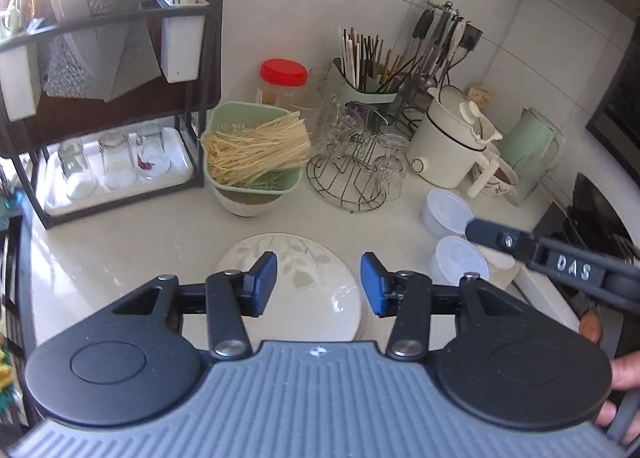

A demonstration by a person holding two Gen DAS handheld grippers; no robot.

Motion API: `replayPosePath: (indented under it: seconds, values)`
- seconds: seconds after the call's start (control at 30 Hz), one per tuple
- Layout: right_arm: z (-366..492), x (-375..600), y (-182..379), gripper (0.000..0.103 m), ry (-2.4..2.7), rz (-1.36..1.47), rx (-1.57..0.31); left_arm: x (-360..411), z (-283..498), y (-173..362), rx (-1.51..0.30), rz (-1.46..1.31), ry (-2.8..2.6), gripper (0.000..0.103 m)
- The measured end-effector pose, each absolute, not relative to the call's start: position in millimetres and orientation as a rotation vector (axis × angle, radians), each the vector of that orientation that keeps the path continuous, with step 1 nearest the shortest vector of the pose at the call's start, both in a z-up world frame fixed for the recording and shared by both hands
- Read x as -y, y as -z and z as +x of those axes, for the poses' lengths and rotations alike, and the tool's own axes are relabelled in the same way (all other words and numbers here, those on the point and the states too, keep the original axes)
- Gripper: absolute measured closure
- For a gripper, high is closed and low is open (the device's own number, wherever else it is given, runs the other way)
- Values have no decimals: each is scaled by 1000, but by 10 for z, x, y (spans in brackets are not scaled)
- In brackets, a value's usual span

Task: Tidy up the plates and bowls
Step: 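Open both grippers to release the plate on the stack, then move both grippers to the translucent plastic bowl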

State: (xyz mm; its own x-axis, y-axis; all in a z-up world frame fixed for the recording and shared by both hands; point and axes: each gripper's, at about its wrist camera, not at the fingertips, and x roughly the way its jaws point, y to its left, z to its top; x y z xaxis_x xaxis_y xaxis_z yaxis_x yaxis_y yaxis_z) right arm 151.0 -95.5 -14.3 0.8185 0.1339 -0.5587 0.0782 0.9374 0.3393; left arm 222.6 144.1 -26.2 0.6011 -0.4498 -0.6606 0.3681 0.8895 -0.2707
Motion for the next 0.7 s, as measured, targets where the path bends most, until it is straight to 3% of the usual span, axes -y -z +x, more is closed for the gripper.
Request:
replayPosePath:
  seconds: [0.7]
  values:
    - [1507,2225,555,86,45,291,-671,34,2558,627,-936,-120,493,50]
